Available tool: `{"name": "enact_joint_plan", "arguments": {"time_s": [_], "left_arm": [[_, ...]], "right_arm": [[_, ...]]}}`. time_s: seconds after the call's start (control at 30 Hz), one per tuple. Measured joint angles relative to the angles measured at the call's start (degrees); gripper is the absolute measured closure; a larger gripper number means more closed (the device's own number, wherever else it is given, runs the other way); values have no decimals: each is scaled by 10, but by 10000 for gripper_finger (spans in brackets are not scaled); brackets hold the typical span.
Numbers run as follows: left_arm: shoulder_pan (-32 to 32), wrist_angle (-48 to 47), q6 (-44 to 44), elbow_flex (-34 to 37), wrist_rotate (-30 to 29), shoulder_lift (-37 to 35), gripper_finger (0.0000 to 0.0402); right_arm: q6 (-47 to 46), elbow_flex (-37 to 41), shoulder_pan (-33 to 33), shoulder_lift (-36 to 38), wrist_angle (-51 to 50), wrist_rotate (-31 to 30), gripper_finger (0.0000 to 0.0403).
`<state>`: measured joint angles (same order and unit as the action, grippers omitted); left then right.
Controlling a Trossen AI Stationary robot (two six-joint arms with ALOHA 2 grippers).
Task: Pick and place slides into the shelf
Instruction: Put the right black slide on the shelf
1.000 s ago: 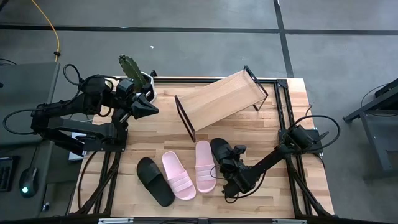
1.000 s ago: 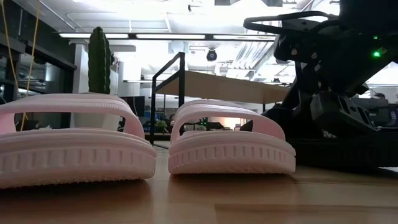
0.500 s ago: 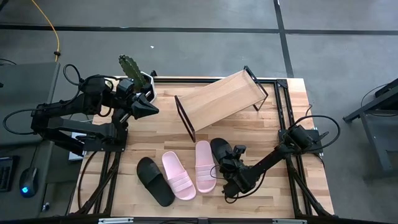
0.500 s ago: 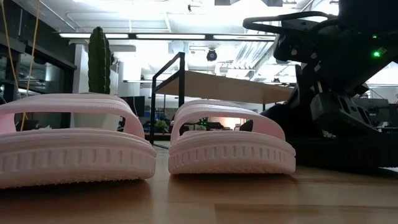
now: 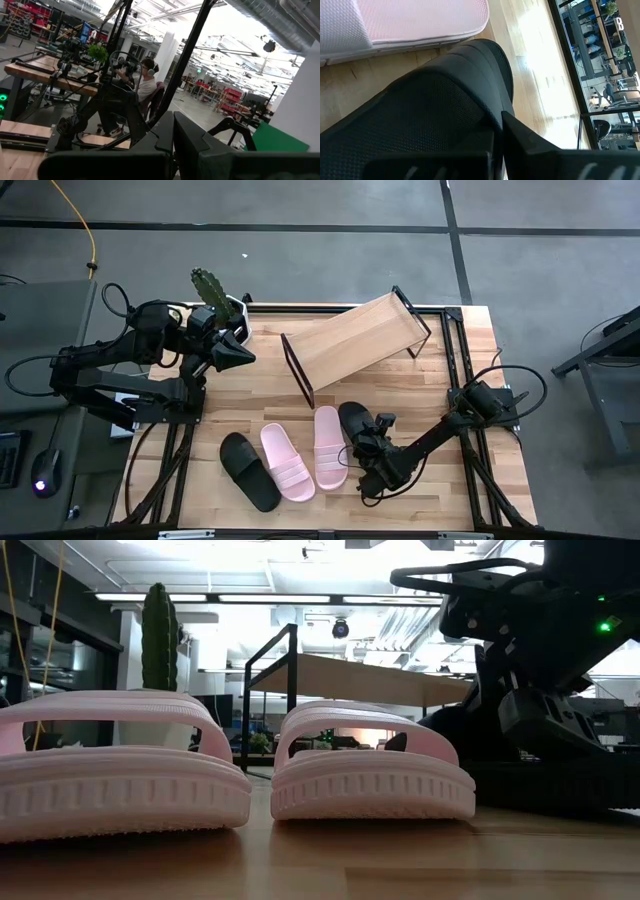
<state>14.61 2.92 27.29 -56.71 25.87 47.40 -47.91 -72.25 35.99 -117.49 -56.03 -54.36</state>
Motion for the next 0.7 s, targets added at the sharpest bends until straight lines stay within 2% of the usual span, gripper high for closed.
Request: {"name": "enact_joint_plan", "arguments": {"time_s": [0.27, 0.47, 0.7], "left_arm": [[0, 0, 0, 0, 0, 0, 401], [0, 0, 0, 0, 0, 0, 401], [0, 0, 0, 0, 0, 0, 401]], "right_arm": [[-1, 0, 0, 3, -12, 15, 401], [-8, 0, 1, 34, -30, 35, 402], [-1, 0, 1, 64, -65, 22, 402]]}}
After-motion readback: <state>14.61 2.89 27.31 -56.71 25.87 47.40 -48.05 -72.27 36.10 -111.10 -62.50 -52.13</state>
